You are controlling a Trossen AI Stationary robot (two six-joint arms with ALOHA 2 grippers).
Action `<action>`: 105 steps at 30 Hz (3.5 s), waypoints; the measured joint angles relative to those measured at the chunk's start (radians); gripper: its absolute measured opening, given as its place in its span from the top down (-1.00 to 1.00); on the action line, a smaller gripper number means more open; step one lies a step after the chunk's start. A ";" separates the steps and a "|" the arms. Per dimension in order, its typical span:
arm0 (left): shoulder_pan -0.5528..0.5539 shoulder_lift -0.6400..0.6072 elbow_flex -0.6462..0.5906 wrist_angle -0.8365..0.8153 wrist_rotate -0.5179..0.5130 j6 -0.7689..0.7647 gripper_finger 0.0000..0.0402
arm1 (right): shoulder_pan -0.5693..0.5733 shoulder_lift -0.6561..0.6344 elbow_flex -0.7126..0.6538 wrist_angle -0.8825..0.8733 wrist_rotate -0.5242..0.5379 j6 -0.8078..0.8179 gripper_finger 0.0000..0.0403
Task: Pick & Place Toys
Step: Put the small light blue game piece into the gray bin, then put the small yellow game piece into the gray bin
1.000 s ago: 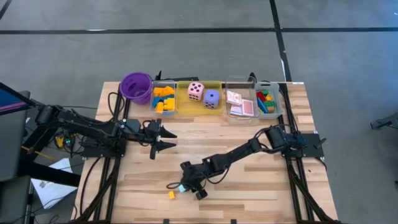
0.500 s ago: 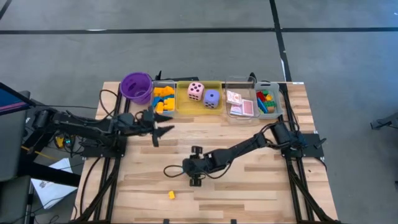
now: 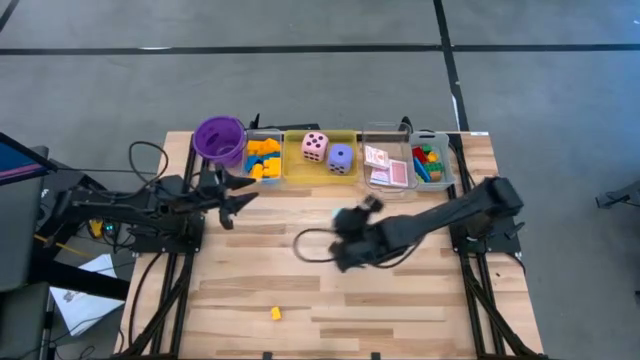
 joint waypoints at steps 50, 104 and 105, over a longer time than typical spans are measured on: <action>-0.002 0.014 0.000 -0.167 0.117 -0.094 0.05 | 0.169 -0.239 -0.560 0.862 -0.144 -0.444 -0.13; -0.915 0.745 0.223 0.136 -0.244 -0.102 0.43 | -0.121 0.102 -0.560 1.340 -0.294 -0.764 -0.13; -0.931 0.748 0.256 0.042 -0.267 -0.154 0.43 | -0.120 0.102 -0.560 1.340 -0.294 -0.759 -0.13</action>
